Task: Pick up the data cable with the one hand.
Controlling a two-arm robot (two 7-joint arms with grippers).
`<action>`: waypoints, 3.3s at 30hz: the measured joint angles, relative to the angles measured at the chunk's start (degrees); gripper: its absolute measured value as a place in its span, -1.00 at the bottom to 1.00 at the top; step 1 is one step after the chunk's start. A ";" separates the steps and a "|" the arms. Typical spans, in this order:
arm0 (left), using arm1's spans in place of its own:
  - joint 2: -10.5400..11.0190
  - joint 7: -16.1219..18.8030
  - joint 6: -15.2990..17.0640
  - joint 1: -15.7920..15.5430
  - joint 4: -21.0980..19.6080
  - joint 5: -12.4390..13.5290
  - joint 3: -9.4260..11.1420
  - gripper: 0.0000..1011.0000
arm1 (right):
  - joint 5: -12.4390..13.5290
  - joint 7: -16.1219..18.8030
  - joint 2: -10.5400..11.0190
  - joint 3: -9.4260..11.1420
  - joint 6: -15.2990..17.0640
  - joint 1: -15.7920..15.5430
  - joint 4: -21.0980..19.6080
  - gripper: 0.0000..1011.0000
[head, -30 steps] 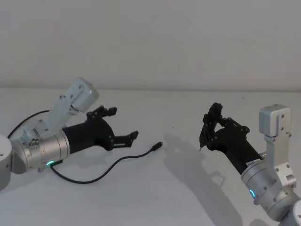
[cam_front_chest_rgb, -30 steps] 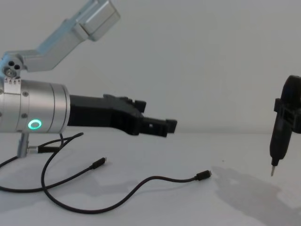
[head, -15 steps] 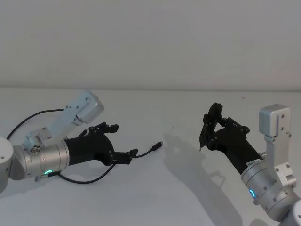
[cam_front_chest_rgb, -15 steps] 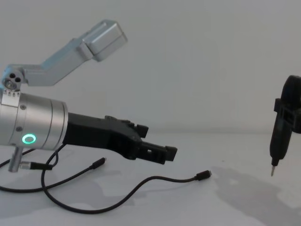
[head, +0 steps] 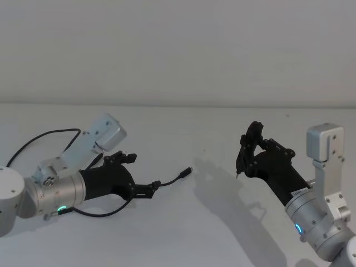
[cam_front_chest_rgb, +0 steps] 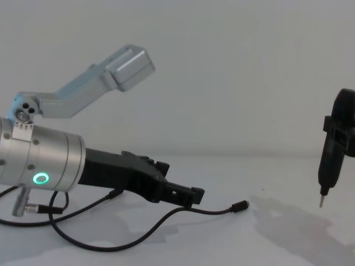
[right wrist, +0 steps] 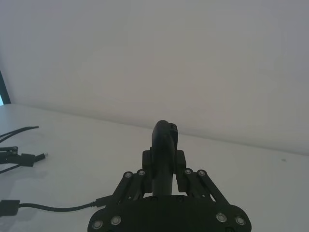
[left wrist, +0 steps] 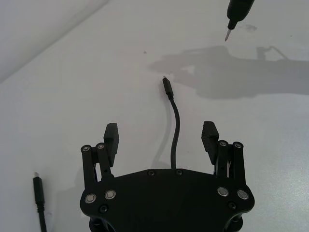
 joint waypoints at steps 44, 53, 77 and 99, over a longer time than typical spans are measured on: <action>-1.17 -1.35 4.09 -1.16 2.90 -1.01 2.20 -0.30 | -0.01 0.01 -0.03 0.00 0.00 0.06 0.03 -0.46; -1.16 -1.34 4.17 -1.17 2.94 -1.01 2.25 -0.88 | -0.48 1.36 -0.56 -0.98 -0.44 1.95 1.45 -0.46; -1.16 -1.34 4.22 -1.17 2.96 -1.00 2.27 -0.92 | -2.73 5.89 -4.17 -5.33 -0.48 10.34 12.72 -0.46; -1.16 -1.34 4.21 -1.17 2.95 -1.00 2.26 -0.92 | -2.26 9.44 -6.31 -4.88 -2.90 14.37 16.81 -0.46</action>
